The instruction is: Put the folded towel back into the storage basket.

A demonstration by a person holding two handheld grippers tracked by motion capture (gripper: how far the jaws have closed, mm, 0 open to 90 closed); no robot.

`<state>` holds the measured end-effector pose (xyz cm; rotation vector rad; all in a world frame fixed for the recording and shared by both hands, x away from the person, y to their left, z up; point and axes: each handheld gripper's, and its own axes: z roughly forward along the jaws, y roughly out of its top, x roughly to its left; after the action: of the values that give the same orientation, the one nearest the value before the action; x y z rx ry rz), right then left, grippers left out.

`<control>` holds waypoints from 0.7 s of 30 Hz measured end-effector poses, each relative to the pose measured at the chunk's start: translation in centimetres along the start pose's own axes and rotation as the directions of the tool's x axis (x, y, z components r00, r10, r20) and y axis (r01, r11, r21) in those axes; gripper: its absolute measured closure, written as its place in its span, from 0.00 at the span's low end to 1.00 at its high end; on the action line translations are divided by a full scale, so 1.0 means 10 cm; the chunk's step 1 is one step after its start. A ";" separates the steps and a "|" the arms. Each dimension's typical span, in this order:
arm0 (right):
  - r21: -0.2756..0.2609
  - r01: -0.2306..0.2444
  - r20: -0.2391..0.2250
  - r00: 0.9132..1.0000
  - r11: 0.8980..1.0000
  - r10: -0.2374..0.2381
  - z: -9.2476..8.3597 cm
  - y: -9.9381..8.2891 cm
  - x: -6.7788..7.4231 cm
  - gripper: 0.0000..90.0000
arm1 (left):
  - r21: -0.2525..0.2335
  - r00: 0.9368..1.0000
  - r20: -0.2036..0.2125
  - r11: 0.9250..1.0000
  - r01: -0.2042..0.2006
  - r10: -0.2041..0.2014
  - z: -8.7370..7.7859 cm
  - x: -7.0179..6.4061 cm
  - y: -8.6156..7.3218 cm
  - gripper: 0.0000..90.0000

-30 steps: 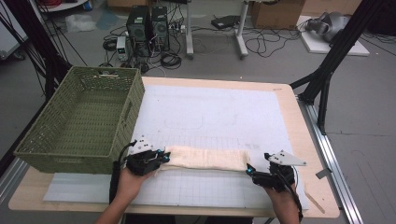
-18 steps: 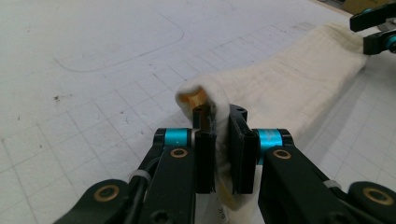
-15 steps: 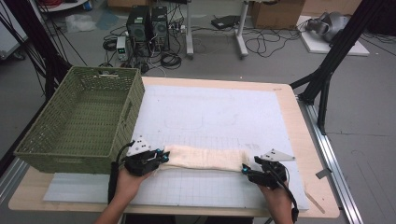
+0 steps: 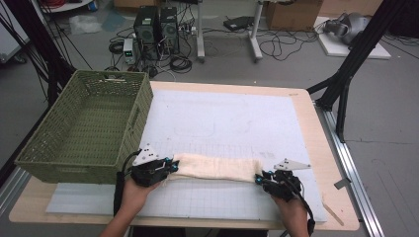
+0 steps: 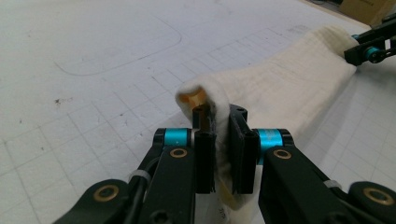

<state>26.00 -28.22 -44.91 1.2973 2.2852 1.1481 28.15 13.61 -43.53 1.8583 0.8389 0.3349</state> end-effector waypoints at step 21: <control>-0.130 0.144 -0.022 0.989 0.981 -0.149 -0.17 0.11 0.00 0.89 | -0.120 0.999 0.021 0.992 -0.036 0.039 -0.27 -0.05 0.23 0.91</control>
<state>25.69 -28.80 -42.96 1.0527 2.2457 1.2491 27.13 14.62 -40.23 1.7647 0.7520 0.3783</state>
